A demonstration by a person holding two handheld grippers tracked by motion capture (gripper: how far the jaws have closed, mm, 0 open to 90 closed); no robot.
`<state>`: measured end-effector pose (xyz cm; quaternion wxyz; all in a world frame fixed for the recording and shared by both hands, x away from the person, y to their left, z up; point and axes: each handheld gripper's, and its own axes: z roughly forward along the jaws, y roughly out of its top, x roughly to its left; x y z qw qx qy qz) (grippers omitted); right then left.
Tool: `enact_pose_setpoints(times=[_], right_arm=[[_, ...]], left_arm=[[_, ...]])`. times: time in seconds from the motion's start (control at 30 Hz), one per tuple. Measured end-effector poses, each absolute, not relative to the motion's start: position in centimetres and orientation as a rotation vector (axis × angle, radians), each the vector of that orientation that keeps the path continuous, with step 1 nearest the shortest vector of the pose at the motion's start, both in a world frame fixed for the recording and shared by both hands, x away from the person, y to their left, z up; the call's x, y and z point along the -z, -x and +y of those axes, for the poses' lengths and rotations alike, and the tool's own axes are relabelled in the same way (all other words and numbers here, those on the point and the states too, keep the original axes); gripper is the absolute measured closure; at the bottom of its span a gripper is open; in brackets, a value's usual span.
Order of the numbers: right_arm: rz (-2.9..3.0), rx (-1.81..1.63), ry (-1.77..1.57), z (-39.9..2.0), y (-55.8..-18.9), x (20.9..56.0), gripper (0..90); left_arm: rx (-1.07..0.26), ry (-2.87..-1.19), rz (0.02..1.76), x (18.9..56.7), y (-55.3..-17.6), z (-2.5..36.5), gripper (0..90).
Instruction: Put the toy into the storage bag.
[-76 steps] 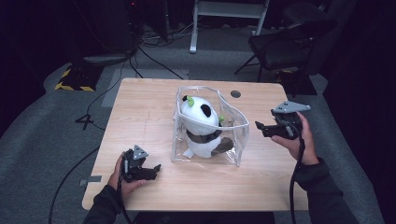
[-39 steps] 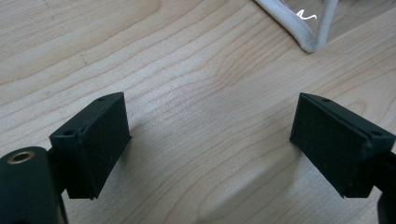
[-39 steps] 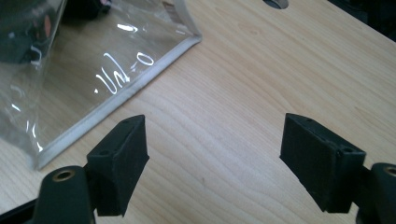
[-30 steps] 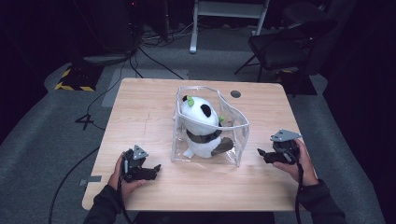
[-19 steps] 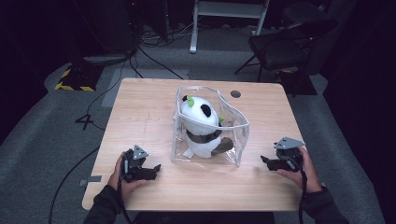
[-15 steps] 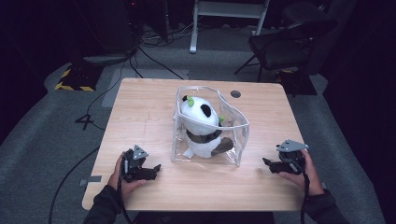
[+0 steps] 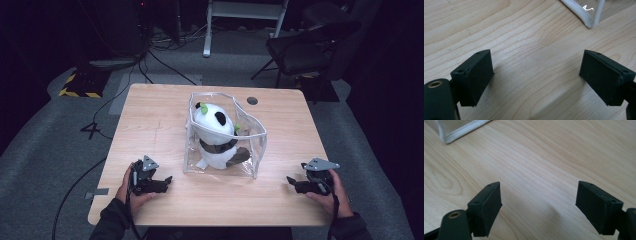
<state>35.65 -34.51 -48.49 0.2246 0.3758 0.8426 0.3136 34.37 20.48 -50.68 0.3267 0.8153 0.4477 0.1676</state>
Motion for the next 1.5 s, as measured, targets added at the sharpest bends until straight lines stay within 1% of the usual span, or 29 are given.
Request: enact_pose_setpoints(times=[0.47,0.57,0.8,1.5], right_arm=[[2.315,-0.915,-1.134,-36.3,-34.7,49.9,19.4],[2.294,-0.931,-1.133,-36.6,-34.4,50.1,17.0],[2.252,-0.987,-1.223,-37.6,-33.8,50.6,15.4],[2.271,-0.994,-1.201,-37.8,-33.9,50.6,15.1]], left_arm=[[-0.438,-2.134,1.179,50.7,-34.4,20.4,11.5],[-0.438,-2.133,1.180,50.7,-34.4,20.4,11.4],[-0.438,-2.134,1.181,50.7,-34.5,20.4,11.2],[-0.437,-2.135,1.180,50.7,-34.5,20.3,10.9]])
